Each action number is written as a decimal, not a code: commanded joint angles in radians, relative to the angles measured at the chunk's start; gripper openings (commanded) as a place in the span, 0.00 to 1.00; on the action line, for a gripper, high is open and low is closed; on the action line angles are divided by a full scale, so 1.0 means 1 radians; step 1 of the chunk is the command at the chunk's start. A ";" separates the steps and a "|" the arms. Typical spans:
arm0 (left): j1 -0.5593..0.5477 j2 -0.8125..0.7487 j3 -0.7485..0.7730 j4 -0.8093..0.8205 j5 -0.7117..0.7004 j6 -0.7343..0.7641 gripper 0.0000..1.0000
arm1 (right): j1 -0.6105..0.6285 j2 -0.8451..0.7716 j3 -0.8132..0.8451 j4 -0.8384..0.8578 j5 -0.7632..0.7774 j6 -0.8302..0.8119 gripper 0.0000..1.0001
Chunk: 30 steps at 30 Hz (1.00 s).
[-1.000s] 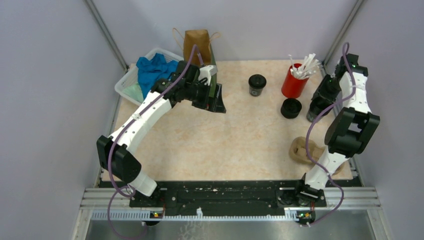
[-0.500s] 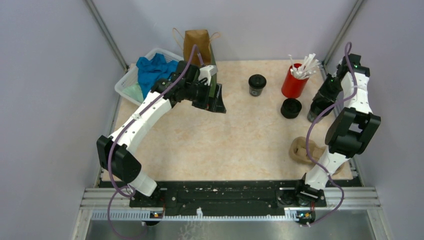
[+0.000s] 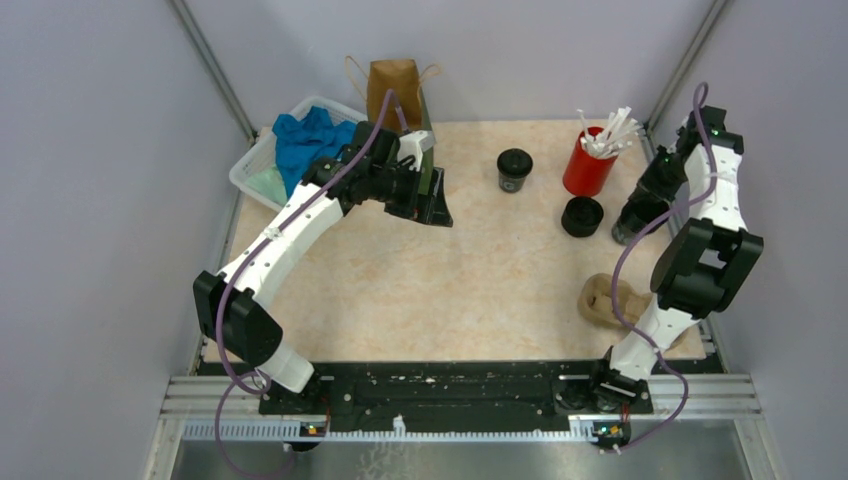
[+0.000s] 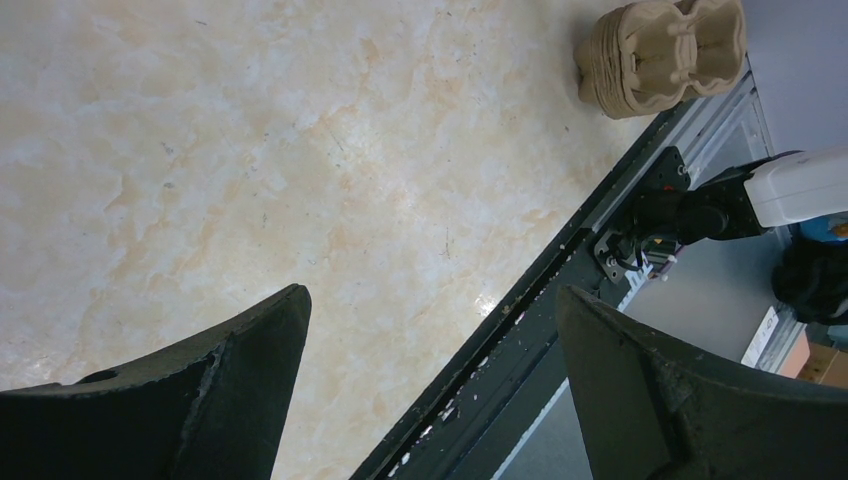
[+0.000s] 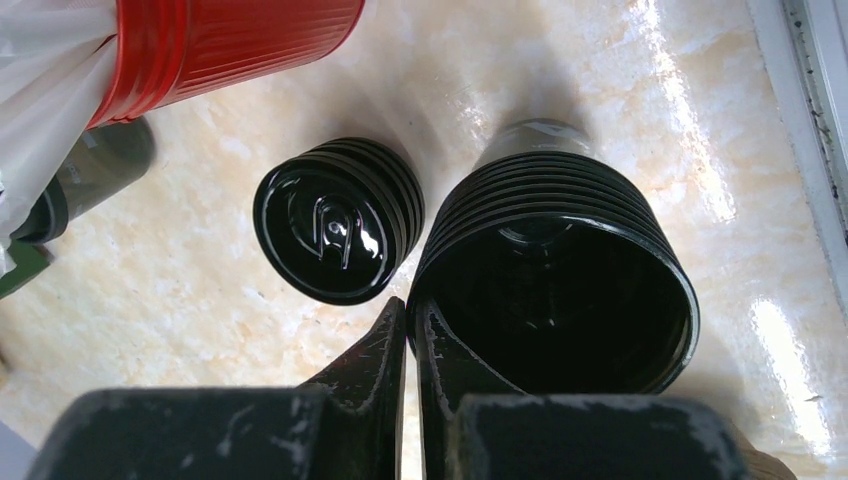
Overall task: Pack the takeout coffee
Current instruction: Pick up the coffee cup.
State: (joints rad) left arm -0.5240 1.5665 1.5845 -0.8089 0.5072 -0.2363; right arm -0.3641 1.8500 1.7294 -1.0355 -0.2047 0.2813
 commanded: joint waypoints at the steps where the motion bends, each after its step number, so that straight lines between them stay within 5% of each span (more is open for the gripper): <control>1: 0.005 -0.016 0.010 0.042 0.019 0.009 0.98 | -0.009 -0.072 0.055 0.000 0.024 0.002 0.02; 30: 0.004 -0.017 0.005 0.044 0.028 -0.001 0.98 | 0.131 -0.034 0.236 -0.157 0.359 -0.026 0.00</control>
State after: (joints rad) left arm -0.5240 1.5665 1.5845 -0.8082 0.5129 -0.2371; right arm -0.2535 1.8305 1.9018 -1.1500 0.0719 0.2695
